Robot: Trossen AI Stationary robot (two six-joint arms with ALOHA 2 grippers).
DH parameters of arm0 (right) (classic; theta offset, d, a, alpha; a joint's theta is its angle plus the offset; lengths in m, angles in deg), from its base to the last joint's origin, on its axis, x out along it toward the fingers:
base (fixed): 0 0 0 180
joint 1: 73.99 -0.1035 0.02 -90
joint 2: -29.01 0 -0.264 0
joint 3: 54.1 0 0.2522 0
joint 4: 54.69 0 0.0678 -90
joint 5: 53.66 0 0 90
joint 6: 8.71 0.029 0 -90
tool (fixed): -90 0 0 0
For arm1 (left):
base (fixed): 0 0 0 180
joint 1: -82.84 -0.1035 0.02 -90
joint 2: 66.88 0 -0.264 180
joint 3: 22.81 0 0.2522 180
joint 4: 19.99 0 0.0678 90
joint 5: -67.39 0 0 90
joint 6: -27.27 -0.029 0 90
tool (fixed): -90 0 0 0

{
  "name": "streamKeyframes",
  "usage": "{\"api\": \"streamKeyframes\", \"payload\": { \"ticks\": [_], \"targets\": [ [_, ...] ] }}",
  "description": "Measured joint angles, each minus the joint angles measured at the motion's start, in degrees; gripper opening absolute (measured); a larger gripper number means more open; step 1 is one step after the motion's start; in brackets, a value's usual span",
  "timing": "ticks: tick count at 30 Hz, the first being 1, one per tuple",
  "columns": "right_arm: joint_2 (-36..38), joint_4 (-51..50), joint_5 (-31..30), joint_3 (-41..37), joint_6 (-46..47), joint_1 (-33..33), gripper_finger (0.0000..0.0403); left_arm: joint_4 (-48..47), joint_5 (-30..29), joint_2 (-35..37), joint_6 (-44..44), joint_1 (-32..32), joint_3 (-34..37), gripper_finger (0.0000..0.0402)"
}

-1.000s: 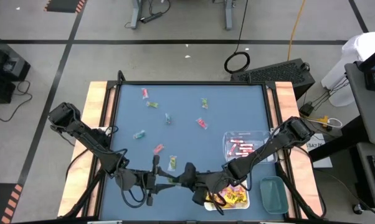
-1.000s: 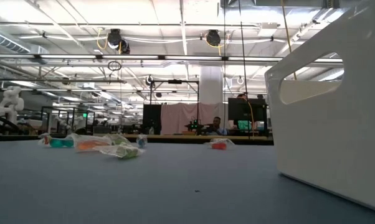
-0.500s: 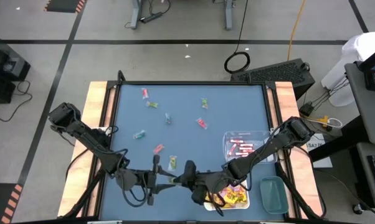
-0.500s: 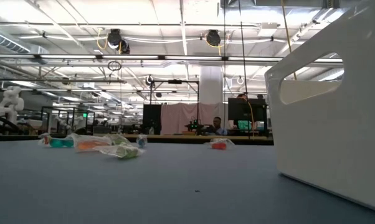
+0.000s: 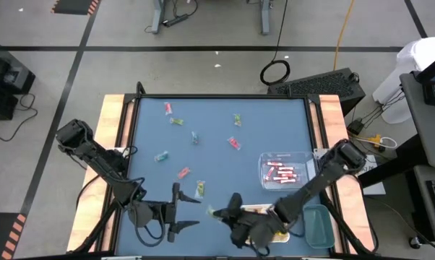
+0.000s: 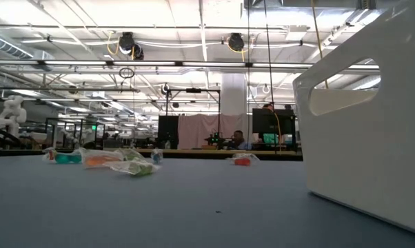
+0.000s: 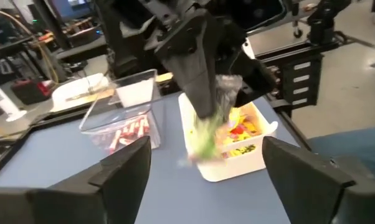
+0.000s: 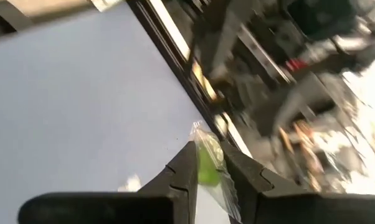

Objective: Sort candy
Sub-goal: Put the green gummy into the blue bin

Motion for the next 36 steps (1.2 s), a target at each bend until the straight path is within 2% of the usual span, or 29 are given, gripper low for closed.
{"api": "streamKeyframes", "payload": {
  "ticks": [4, 10, 12, 14, 15, 17, 20, 23, 28, 31, 36],
  "targets": [
    [0.0, -4.04, -12.89, 0.0, 4.02, -4.5, 0.0054, -1.54, -0.66, 0.01, 0.37, 0.3, 0.0, 0.0312],
    [0.02, -14.51, -26.74, 0.0, 12.85, -11.59, 0.0054, -6.37, -0.71, -0.01, 4.66, -0.9, 0.0, 0.0313],
    [0.2, -17.51, -34.08, 0.0, 11.42, -14.17, 0.0054, -6.85, -0.78, -0.01, 5.83, -1.53, 0.0, 0.0313],
    [1.31, -17.65, -44.38, -0.04, 6.26, -16.77, 0.0054, -6.79, -0.82, -0.04, 6.46, -2.06, 0.0, 0.0313],
    [2.57, -17.95, -47.08, -0.03, 4.62, -18.03, 0.0054, -6.7, -0.81, -0.04, 6.51, -2.31, 0.0, 0.0313],
    [6.23, -20.97, -47.6, 0.09, 6.7, -20.33, 0.0054, -6.64, -0.77, -0.04, 6.49, -2.63, 0.0, 0.0313],
    [11.44, -24.73, -47.66, 0.2, 18.81, -22.62, 0.0054, -6.38, -0.71, -0.04, 6.5, -3.21, 0.0, 0.0313],
    [15.77, -34.81, -43.72, 0.2, 35.74, -23.35, 0.0054, -6.03, -0.4, -0.04, 6.52, -3.72, 0.0, 0.0313],
    [20.77, -58.08, -27.33, 0.2, 68.54, -21.49, 0.0054, -5.92, -0.06, -0.04, 6.56, -3.99, 0.0, 0.0313],
    [22.18, -69.04, -13.39, 0.18, 85.47, -18.28, 0.0054, -5.94, -0.03, -0.04, 6.56, -3.99, 0.0, 0.0313],
    [22.62, -76.04, 10.45, 0.17, 97.1, -14.77, 0.0054, -5.94, -0.03, -0.04, 6.56, -4.11, 0.0, 0.0313]
  ]
}}
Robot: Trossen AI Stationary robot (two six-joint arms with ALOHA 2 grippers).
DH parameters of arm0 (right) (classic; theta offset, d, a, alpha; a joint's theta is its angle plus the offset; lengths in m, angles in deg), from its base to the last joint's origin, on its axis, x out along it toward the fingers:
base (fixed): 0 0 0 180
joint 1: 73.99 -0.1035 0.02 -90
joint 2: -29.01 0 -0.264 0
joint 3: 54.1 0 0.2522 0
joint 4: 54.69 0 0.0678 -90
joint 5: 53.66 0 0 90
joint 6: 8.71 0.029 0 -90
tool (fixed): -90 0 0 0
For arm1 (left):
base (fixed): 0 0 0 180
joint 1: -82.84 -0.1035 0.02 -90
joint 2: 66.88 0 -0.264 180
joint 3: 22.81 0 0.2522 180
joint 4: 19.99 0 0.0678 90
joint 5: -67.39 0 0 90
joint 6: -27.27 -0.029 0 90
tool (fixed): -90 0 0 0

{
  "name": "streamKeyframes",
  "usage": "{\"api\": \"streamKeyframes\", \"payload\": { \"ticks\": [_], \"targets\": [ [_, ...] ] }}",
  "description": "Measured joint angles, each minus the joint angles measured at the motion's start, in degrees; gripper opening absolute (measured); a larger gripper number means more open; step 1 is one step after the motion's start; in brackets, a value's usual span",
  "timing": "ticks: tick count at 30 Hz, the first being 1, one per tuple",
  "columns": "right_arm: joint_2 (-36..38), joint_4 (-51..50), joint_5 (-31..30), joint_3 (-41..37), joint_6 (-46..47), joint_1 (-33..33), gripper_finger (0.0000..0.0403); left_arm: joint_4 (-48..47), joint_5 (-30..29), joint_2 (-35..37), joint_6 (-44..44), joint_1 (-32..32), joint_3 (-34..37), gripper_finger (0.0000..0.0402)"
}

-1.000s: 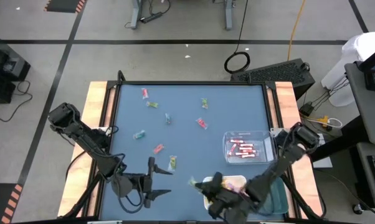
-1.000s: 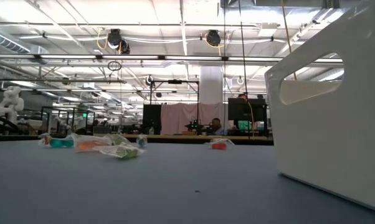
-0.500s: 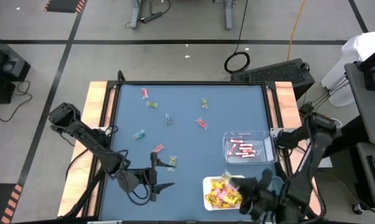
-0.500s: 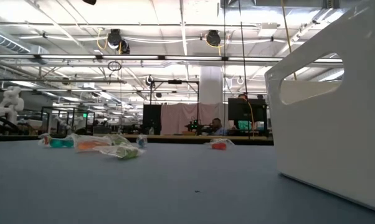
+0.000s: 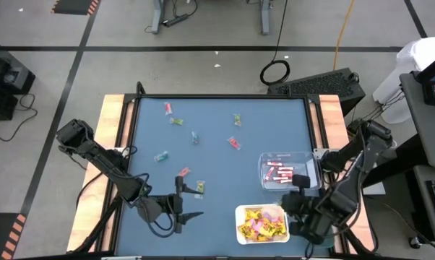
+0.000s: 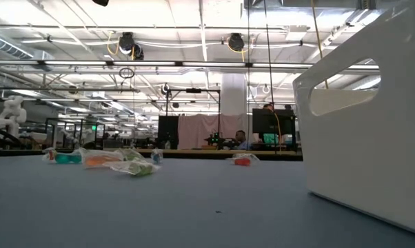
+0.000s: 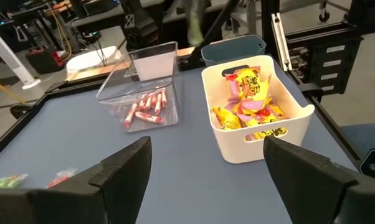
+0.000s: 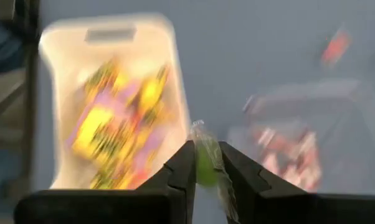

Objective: Sort candy
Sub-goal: Put the green gummy into the blue bin

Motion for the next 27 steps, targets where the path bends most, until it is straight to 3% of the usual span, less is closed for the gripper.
{"api": "streamKeyframes", "payload": {
  "ticks": [3, 8, 18, 27],
  "targets": [
    [0.0, -1.01, 10.94, 0.0, 5.59, 0.6, 0.0054, -0.19, 0.01, -0.02, 1.09, -0.17, 0.0, 0.0313],
    [-0.32, -2.48, 21.27, 0.0, 17.9, -0.9, 0.0054, -2.48, 0.02, -0.02, 3.43, -0.79, 0.0, 0.0313],
    [-4.57, -6.03, 32.19, -0.07, 31.91, -5.32, 0.0054, -7.16, 0.03, -0.04, 7.5, -1.73, 0.04, 0.0313],
    [-10.46, -9.66, 39.33, -0.11, 30.33, -5.89, 0.0054, -6.99, 0.03, -0.04, 7.52, -1.73, 0.04, 0.0313]
  ]
}}
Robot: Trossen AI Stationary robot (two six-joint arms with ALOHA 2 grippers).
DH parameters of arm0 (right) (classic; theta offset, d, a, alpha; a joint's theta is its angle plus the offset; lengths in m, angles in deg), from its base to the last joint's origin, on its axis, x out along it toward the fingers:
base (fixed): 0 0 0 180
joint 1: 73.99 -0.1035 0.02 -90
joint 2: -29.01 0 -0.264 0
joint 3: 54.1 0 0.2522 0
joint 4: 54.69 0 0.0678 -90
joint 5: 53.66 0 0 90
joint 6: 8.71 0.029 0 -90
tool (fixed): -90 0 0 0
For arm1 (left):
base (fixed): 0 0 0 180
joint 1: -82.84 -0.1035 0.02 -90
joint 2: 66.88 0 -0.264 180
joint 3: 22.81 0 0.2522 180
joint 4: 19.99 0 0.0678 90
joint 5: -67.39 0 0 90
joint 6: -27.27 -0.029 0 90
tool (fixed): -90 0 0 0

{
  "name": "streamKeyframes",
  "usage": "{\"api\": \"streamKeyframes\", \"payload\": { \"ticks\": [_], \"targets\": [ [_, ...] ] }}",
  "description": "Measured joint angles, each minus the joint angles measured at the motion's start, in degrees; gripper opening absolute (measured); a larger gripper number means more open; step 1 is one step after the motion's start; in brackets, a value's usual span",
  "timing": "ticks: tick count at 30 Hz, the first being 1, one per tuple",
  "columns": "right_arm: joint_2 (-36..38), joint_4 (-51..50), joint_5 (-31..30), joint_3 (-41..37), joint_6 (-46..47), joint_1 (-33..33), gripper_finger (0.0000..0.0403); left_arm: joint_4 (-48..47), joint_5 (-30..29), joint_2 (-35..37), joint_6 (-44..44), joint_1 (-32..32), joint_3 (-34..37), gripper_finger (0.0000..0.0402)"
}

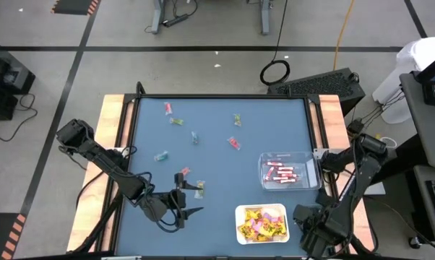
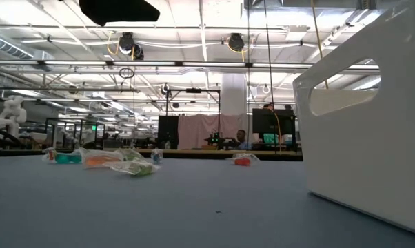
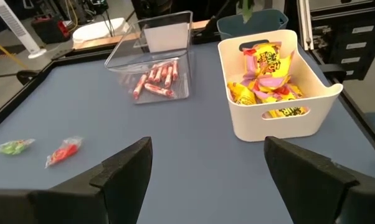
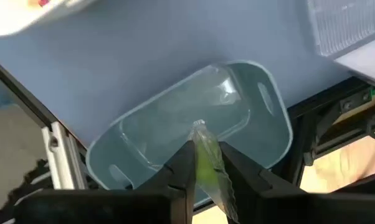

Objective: Sort candy
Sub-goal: Put the green gummy into the blue bin

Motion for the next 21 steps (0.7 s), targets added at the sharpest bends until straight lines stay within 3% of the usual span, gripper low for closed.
{"api": "streamKeyframes", "payload": {
  "ticks": [12, 21],
  "targets": [
    [-7.6, 0.04, 7.61, 0.0, -3.45, -0.39, 0.0055, -0.02, 0.01, 0.0, 0.09, 0.0, 0.0, 0.0313],
    [-7.72, 0.49, 7.72, 0.0, -3.58, -0.39, 0.0056, -1.07, 0.0, -0.18, 1.52, 0.0, 0.0, 0.0313]
  ]
}}
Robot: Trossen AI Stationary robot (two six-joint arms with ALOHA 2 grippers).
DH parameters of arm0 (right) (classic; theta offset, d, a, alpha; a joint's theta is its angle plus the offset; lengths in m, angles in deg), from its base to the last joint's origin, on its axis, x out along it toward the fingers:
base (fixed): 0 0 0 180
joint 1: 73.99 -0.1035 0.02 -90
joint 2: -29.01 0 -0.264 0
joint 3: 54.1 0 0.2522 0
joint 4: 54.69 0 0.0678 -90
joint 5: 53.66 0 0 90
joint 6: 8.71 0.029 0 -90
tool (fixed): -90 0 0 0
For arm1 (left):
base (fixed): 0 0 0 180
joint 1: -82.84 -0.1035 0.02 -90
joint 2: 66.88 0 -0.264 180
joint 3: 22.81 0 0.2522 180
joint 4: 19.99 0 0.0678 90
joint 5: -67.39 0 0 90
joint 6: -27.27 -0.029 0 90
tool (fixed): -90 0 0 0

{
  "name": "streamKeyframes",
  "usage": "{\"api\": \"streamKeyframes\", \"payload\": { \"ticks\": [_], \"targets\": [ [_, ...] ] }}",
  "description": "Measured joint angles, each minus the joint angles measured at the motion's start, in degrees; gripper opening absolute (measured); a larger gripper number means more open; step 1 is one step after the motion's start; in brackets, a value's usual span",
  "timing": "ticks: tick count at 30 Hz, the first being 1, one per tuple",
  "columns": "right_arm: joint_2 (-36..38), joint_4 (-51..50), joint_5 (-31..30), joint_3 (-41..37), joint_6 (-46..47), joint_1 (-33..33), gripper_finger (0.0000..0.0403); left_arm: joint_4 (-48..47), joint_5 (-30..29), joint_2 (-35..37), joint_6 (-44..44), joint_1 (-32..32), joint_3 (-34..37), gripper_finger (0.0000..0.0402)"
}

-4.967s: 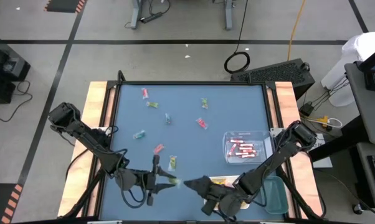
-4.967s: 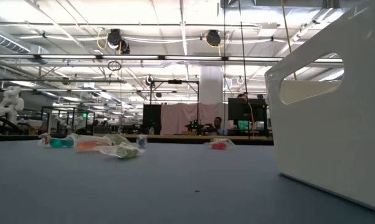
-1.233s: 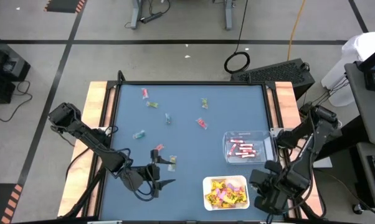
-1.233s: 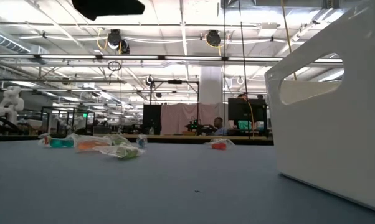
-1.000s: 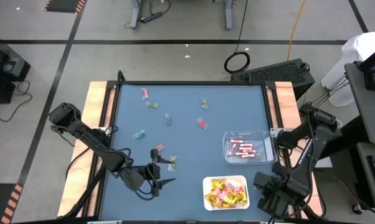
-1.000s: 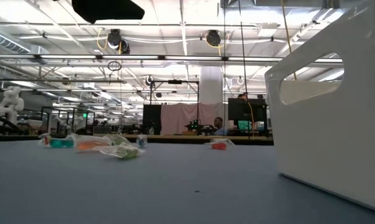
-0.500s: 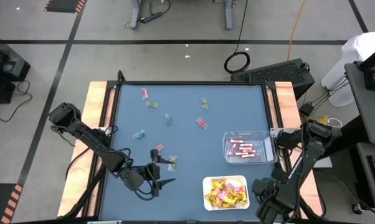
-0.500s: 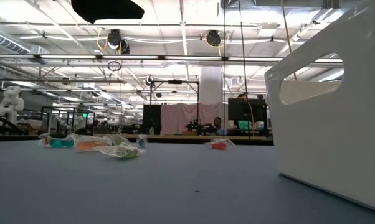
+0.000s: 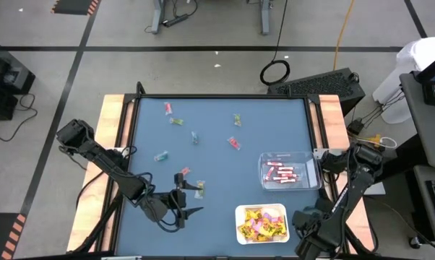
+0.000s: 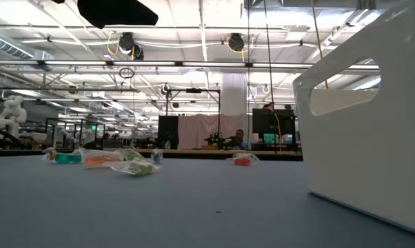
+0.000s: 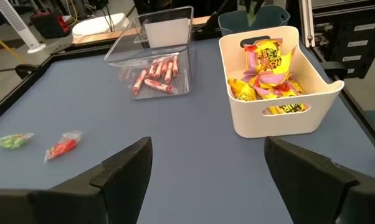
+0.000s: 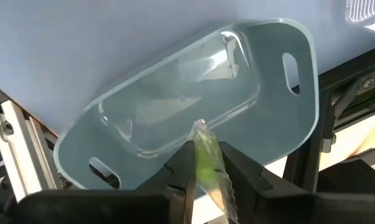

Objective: Sort candy
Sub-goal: Put the green gummy into the blue bin

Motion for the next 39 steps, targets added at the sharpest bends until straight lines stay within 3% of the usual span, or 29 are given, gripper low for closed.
{"api": "streamKeyframes", "payload": {
  "ticks": [11, 18, 20, 24, 30, 34, 39],
  "targets": [
    [0.3, -1.04, -0.13, 0.3, -1.31, 0.0, 0.0154, 0.04, 0.01, -1.55, 1.41, 0.0, 0.0, 0.0312],
    [0.37, -9.44, 1.09, 11.63, 6.1, -0.03, 0.0167, -3.83, 0.03, -1.55, 2.42, -0.02, 0.0, 0.0312],
    [0.37, -11.85, -4.1, 16.45, 8.33, -0.69, 0.0161, -6.21, 0.04, -1.55, 4.22, -0.32, 0.0, 0.0312],
    [0.45, -13.2, -23.67, 23.31, 7.83, -1.62, 0.0149, -8.72, 0.01, -1.55, 7.35, -0.48, 0.91, 0.0312],
    [0.31, -11.8, -49.08, 25.35, -1.15, 0.88, 0.0142, -10.74, 0.04, -1.55, 13.8, -0.98, 3.44, 0.0312],
    [-0.4, -10.93, -59.06, 25.35, -6.71, 4.67, 0.0141, -10.9, 1.85, -1.55, 18.92, -1.42, 5.01, 0.0312],
    [-2.04, -5.66, -64.52, 25.35, -15.86, 9.42, 0.0141, -11.01, 6.18, -2.53, 23.07, -1.16, 6.74, 0.0312]
  ]
}}
